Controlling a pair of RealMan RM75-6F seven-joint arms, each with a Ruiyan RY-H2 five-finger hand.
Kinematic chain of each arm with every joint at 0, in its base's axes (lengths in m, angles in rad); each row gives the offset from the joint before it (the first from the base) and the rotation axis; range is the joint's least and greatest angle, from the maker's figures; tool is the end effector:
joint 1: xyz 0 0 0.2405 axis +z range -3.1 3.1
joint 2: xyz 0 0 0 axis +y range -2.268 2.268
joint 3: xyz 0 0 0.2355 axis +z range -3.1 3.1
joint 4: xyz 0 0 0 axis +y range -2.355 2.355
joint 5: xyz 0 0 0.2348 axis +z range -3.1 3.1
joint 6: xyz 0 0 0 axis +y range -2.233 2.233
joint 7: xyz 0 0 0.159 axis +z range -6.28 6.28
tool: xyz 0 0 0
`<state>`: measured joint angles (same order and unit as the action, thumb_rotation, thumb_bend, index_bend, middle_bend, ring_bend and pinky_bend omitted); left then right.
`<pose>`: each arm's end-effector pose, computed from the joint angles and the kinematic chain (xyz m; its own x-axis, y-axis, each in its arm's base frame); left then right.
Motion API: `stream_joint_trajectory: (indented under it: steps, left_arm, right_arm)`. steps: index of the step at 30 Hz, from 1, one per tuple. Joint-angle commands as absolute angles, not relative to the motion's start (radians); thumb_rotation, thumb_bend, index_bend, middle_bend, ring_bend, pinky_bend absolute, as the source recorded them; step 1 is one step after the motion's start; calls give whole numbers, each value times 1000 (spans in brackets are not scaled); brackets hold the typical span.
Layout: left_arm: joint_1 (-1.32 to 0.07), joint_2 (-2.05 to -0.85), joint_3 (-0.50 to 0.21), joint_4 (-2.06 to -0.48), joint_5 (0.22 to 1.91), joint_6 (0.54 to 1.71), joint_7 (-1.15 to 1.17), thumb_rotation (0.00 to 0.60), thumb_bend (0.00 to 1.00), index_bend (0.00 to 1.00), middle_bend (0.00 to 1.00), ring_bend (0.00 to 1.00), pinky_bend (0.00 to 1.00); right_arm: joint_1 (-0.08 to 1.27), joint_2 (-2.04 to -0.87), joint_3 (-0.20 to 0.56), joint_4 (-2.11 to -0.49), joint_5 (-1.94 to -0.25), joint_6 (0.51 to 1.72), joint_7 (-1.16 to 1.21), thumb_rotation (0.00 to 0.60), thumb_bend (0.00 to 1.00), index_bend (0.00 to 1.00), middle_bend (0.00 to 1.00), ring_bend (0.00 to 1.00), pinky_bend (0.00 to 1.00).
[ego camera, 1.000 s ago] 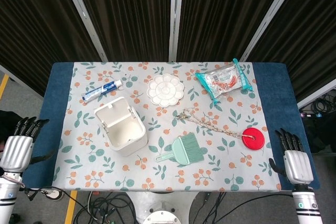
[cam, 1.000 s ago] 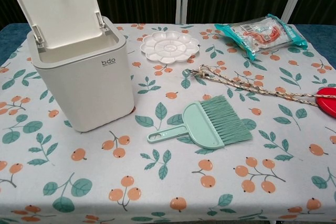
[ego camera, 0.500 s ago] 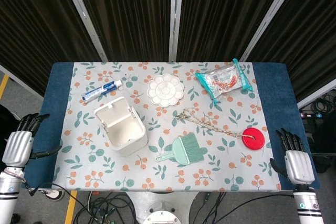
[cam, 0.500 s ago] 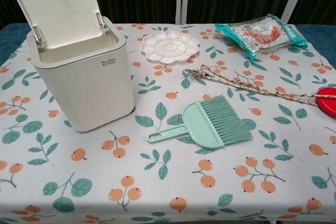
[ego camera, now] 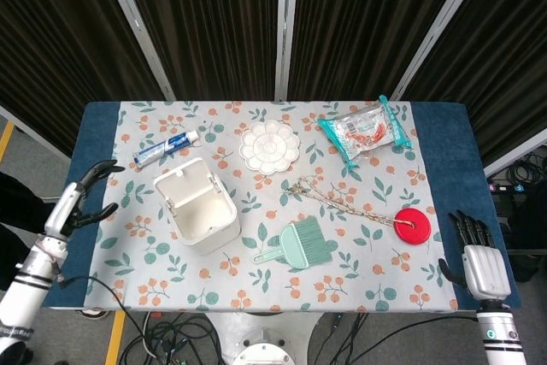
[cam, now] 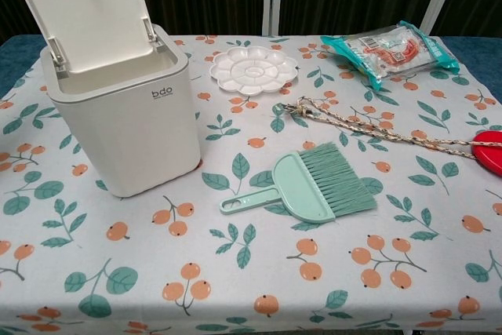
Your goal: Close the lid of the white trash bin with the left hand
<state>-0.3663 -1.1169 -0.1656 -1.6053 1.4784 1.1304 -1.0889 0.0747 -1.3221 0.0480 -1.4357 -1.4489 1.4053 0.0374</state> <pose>-0.2441 0.2984 0.0977 -0.5853 0.2775 0.7619 0.7921 -0.0054 0.6104 -0.3283 -0.1928 0.0711 0.3251 -0.0874 0.9416 -0.9416 0.0620 0.3309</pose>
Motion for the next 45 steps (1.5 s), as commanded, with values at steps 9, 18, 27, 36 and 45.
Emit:
stream_joint_trajectory:
  steps: [9, 18, 27, 36, 45]
  left_arm:
    - [-536, -1106, -184, -1615, 1546, 982, -1217, 304, 0, 142, 189, 93, 104]
    - [-561, -1108, -133, -1668, 1621, 1016, -1148, 305, 0, 142, 189, 92, 104]
    - [-548, -1094, -86, -1738, 1673, 1090, -1040, 304, 0, 140, 192, 93, 104]
    - [-529, -1140, -50, -1729, 1673, 1120, -759, 302, 0, 140, 192, 93, 101]
    - [-516, -1179, -24, -1715, 1706, 1158, -498, 302, 0, 140, 195, 93, 98]
  right_arm:
    - [73, -1327, 49, -1415, -1437, 1395, 56, 600, 231, 0, 0, 0, 0]
    - [73, -1335, 48, -1399, -1431, 1385, 68, 600, 234, 0, 0, 0, 0]
    - [76, -1345, 47, -1386, -1425, 1370, 70, 600, 236, 0, 0, 0, 0]
    - [78, -1347, 48, -1390, -1426, 1371, 64, 600, 237, 0, 0, 0, 0]
    - [75, -1347, 47, -1383, -1423, 1369, 73, 600, 237, 0, 0, 0, 0]
